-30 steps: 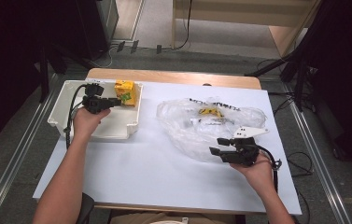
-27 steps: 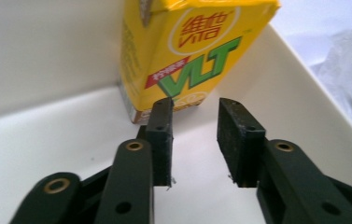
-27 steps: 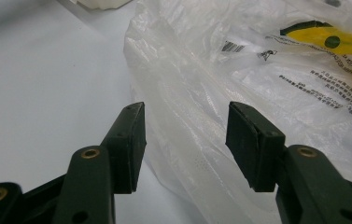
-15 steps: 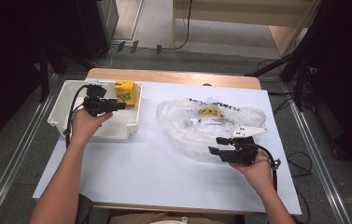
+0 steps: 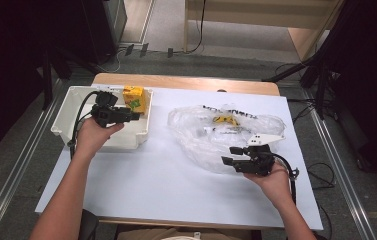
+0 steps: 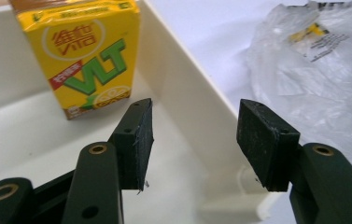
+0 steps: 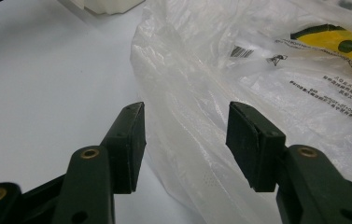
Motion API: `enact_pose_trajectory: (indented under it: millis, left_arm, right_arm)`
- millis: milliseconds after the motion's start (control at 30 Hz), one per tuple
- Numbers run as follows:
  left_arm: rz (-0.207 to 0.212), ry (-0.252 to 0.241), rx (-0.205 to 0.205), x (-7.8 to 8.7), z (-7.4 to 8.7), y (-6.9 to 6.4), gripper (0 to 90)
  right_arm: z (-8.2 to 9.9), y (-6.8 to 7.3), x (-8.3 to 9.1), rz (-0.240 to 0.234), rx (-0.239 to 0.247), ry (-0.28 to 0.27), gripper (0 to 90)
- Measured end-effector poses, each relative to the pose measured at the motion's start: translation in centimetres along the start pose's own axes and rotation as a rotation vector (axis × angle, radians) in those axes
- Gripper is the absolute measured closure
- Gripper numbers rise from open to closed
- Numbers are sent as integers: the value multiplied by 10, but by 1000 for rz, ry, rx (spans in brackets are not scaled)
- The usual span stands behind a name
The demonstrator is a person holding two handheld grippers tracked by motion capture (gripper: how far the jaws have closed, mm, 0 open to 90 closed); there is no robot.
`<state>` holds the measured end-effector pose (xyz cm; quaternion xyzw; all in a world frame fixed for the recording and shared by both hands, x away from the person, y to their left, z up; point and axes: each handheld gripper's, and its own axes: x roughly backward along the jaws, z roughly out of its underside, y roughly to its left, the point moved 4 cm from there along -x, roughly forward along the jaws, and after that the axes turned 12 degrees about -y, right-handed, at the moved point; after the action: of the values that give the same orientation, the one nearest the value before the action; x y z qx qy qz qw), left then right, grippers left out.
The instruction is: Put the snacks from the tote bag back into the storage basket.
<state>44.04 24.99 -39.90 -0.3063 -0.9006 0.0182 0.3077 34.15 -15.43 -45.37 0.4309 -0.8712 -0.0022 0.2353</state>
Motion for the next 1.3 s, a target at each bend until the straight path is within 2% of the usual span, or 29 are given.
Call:
enact_pose_trajectory:
  millis: [167, 333, 533, 633, 867, 1000, 1233, 1300]
  left_arm:
    - [29, 5, 14, 2, -2, -12, 441]
    - [37, 10, -12, 2, -2, -22, 439]
    - [42, 31, -63, 2, -3, -36, 439]
    - [57, 29, -69, 2, -4, -43, 438]
    - [96, 35, -108, 0, -4, -62, 437]
    - [148, 33, -116, -2, -5, -72, 430]
    - [178, 44, -157, -6, -4, -91, 426]
    - [215, 50, -150, -8, -4, -98, 426]
  right_arm:
    - [-1, 1, -1, -8, 15, 1, 483]
    - [-1, 3, -2, -12, 18, 4, 483]
    - [-3, 6, -4, -27, 26, 4, 483]
    - [-3, 7, -6, -36, 27, 8, 484]
    - [-5, 11, -8, -49, 35, 8, 479]
    - [-6, 13, -8, -68, 29, 9, 452]
    - [-8, 15, -7, -66, 31, -8, 423]
    - [-8, 16, -7, -71, 39, -8, 423]
